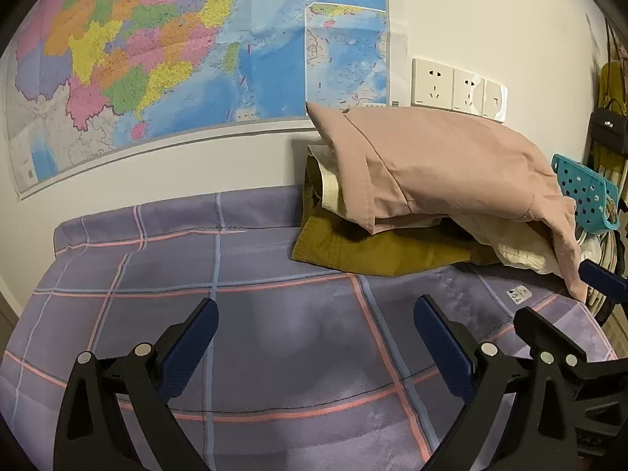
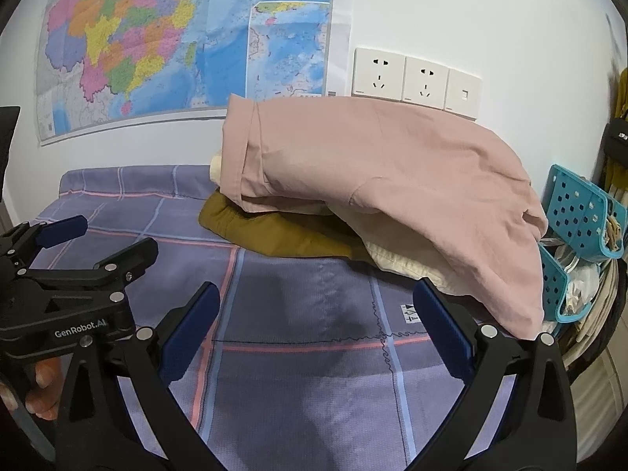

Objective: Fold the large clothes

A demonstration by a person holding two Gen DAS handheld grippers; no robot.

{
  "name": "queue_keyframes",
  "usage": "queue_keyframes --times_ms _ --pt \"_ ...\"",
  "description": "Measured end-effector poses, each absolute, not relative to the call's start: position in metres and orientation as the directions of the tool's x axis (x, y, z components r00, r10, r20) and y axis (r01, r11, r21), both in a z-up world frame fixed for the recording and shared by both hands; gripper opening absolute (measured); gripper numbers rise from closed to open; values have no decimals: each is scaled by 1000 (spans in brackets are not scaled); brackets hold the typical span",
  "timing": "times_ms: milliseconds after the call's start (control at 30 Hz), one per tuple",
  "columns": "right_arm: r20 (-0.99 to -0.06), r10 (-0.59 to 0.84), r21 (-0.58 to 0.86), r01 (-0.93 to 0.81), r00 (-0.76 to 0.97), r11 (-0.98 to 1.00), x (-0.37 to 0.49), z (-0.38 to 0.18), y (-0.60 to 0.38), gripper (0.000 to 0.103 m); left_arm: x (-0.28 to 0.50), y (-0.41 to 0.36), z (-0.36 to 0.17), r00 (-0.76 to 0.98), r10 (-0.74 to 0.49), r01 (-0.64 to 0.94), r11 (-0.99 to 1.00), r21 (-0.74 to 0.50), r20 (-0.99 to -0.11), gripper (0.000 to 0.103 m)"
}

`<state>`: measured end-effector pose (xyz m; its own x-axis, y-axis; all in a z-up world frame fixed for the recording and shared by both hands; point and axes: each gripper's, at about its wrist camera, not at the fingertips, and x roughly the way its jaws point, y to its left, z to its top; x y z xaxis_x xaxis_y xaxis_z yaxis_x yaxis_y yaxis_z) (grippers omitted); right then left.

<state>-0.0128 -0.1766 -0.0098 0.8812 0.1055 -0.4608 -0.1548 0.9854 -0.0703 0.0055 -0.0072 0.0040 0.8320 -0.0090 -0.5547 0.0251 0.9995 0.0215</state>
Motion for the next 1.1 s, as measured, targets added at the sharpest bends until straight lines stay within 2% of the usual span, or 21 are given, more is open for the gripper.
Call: queue_keyframes --times_ms 600,1100 --pt "-390 85 -178 -166 917 970 -8 4 -178 97 23 -9 8 821 -66 71 997 -12 -567 96" --pt "-352 -6 -392 -142 936 909 23 10 -158 97 51 -7 0 802 -85 90 996 -21 -592 96"
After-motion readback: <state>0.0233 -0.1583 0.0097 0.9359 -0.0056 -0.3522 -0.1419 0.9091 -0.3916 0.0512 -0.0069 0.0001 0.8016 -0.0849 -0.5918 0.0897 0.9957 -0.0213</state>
